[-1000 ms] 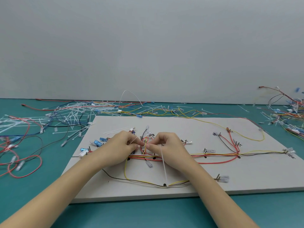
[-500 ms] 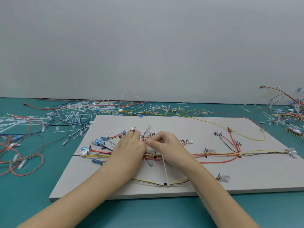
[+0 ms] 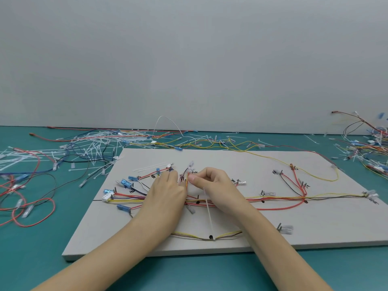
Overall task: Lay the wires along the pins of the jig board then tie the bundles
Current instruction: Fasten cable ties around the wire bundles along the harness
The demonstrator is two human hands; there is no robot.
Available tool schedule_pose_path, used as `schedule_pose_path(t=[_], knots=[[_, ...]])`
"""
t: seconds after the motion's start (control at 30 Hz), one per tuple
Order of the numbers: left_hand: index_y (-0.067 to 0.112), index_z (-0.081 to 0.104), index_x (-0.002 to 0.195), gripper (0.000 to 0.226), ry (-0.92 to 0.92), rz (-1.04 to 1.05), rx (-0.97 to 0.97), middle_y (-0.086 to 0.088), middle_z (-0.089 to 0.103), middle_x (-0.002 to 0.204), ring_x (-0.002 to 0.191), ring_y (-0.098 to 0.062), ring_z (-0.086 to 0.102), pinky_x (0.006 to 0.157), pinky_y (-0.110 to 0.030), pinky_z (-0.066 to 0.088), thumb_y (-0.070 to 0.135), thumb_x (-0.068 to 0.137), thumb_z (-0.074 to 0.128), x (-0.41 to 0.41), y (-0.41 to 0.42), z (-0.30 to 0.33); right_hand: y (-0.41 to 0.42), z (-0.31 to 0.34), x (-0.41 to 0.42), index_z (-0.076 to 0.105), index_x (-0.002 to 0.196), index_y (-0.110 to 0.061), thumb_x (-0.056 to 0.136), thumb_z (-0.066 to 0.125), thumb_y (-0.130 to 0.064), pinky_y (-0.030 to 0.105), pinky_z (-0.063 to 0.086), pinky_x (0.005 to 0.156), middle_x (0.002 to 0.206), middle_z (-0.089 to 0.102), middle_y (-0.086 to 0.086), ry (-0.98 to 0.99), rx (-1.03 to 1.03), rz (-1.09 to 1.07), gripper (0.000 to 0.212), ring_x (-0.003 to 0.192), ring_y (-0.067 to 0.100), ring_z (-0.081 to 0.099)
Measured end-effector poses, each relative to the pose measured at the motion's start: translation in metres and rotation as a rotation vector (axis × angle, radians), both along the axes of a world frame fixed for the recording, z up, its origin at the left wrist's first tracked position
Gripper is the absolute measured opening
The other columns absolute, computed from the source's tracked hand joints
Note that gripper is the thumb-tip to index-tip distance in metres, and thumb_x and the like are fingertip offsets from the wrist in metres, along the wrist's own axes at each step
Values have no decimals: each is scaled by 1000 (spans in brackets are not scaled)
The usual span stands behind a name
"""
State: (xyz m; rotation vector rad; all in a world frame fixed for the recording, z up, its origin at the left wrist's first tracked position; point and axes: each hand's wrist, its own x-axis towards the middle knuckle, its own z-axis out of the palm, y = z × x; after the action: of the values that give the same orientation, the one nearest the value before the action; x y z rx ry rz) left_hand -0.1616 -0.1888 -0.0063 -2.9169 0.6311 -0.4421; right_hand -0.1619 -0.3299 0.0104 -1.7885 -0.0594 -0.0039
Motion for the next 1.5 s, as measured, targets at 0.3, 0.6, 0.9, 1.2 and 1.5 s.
schedule_pose_path(t=[0.3, 0.6, 0.9, 1.2, 1.5], knots=[[18, 48, 126, 37, -22, 11, -43, -6, 39, 117, 115, -26, 36, 90, -31, 31, 6, 92, 38, 1, 2, -2, 10, -12, 3, 54, 73, -28, 90, 64, -31, 45, 30, 111, 112, 67, -5, -11, -253, -5, 19, 121, 16, 54], [22, 49, 122, 35, -18, 20, -92, -5, 39, 116, 113, -26, 37, 80, -30, 27, 8, 92, 38, 2, 3, -2, 9, -8, -1, 49, 73, -28, 94, 58, -30, 42, 27, 111, 109, 66, -8, -65, -395, -52, 23, 117, 12, 55], [15, 63, 105, 36, 2, -60, -228, -8, 46, 96, 98, -31, 47, 73, -34, 31, -1, 76, 50, 10, 14, -2, 10, -8, -2, 46, 73, -25, 95, 57, -21, 44, 35, 104, 111, 67, -6, -164, -404, 29, 24, 114, 11, 58], [23, 42, 134, 45, -10, 42, -87, -5, 39, 116, 112, -26, 37, 86, -31, 33, 10, 90, 45, 6, 5, -4, 7, -16, -1, 47, 77, -23, 96, 54, -19, 40, 47, 95, 97, 65, -8, -233, -347, 86, 20, 111, 6, 59], [22, 28, 146, 58, 37, 113, -116, -6, 37, 127, 121, -26, 35, 94, -31, 35, 10, 91, 46, 2, 1, -4, 6, -19, 1, 45, 79, -19, 97, 52, -18, 31, 45, 85, 106, 66, -9, -250, -351, 96, 19, 104, 8, 60]])
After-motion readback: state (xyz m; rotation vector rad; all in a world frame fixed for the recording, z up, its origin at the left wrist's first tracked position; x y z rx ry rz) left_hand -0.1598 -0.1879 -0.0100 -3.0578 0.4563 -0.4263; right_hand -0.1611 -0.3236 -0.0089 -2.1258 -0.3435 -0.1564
